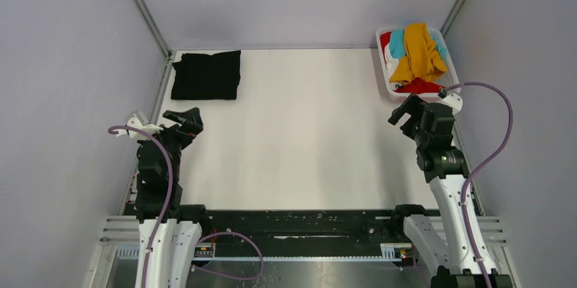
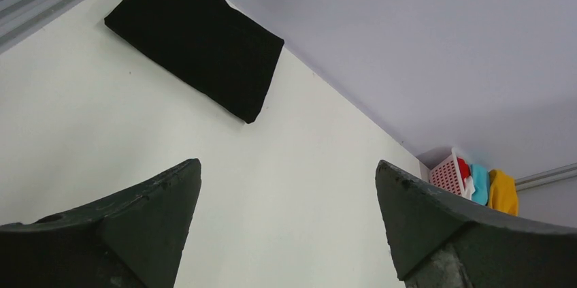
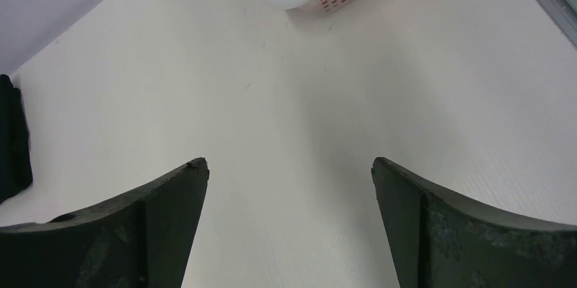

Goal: Fold and stack the t-shirts
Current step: Grab crumpled tshirt from bin with the right arm

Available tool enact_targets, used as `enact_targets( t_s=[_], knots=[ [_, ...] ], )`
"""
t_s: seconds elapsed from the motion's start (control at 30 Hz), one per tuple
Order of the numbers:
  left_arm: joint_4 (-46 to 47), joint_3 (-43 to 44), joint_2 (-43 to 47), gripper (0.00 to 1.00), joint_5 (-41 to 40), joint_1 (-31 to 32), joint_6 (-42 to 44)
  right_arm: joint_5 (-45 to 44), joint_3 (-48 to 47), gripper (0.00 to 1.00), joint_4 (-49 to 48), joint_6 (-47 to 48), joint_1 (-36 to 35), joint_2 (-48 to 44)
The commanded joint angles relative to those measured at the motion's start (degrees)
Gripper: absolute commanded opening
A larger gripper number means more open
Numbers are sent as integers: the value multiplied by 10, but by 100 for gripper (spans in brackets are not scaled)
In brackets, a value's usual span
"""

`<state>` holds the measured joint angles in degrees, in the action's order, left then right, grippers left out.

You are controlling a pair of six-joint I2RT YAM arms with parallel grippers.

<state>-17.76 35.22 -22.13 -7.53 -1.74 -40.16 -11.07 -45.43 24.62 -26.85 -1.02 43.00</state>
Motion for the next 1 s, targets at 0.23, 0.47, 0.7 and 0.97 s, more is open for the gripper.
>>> enact_targets(
  t_s=[0.23, 0.47, 0.7, 0.97],
  knots=[
    [-3, 16, -23, 99, -23, -3, -6, 1, -185, 98, -100, 84, 0, 227],
    [31, 1, -41, 99, -10, -2, 4, -66, -372, 98, -117, 88, 26, 448],
    [64, -14, -58, 99, -11, -2, 16, -114, -568, 99, -113, 55, 54, 630],
    [65, -13, -85, 99, -27, -3, 24, -86, -811, 99, -92, 30, 90, 855]
  ],
)
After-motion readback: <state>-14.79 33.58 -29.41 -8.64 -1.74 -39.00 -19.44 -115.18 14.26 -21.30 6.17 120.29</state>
